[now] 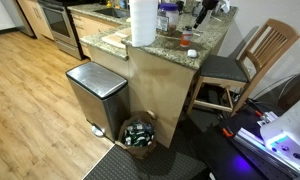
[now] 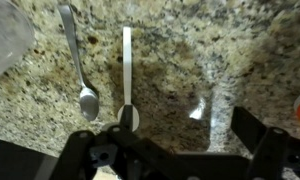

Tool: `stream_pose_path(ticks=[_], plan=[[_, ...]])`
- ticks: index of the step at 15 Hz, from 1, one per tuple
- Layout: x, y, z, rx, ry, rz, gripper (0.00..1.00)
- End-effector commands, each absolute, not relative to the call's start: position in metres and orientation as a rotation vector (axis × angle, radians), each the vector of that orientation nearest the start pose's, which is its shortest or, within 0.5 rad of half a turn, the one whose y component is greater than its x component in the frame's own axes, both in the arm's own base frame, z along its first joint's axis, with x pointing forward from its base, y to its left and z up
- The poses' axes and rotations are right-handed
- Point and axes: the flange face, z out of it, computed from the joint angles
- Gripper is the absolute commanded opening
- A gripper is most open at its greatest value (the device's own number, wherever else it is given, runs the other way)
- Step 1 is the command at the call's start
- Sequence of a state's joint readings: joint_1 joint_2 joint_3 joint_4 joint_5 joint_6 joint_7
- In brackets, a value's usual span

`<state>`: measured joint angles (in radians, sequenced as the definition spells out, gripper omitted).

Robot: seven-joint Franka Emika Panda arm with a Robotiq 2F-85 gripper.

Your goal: Move the white object to the left then take the left spoon and put it in the clear cup

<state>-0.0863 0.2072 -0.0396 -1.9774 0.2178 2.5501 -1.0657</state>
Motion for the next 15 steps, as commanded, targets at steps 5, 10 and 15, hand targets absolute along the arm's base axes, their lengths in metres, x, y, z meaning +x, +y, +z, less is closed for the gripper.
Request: stream_pose_path(ticks=[5,10,15], plan=[[0.660,-0.078,0.379,-2.917,-1.232,-0.737,1.00],[0.666,-0.080,0.369,-2.879,-1.222,-0.729,1.00],[0.688,-0.090,0.357,-2.825,-1.195,-0.862,1.00]])
